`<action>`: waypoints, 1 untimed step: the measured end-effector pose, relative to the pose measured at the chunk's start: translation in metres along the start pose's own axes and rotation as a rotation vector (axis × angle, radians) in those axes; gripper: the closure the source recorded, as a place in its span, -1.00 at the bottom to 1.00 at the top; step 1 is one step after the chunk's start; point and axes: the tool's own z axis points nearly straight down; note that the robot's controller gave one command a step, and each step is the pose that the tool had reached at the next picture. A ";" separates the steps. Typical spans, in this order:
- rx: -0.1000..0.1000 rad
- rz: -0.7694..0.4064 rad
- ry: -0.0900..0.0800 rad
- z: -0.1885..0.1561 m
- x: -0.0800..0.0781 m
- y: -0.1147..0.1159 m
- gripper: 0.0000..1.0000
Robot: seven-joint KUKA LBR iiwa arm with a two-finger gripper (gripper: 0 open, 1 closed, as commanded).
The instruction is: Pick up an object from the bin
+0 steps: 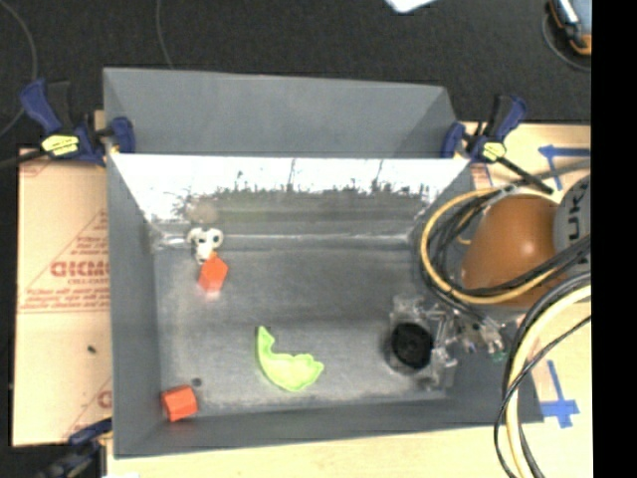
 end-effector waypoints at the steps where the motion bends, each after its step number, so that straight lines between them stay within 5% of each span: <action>1: 0.003 -0.038 -0.006 0.000 -0.012 0.003 1.00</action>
Offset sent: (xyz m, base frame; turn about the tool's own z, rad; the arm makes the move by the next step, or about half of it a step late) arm 0.0000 0.0000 0.0000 0.0000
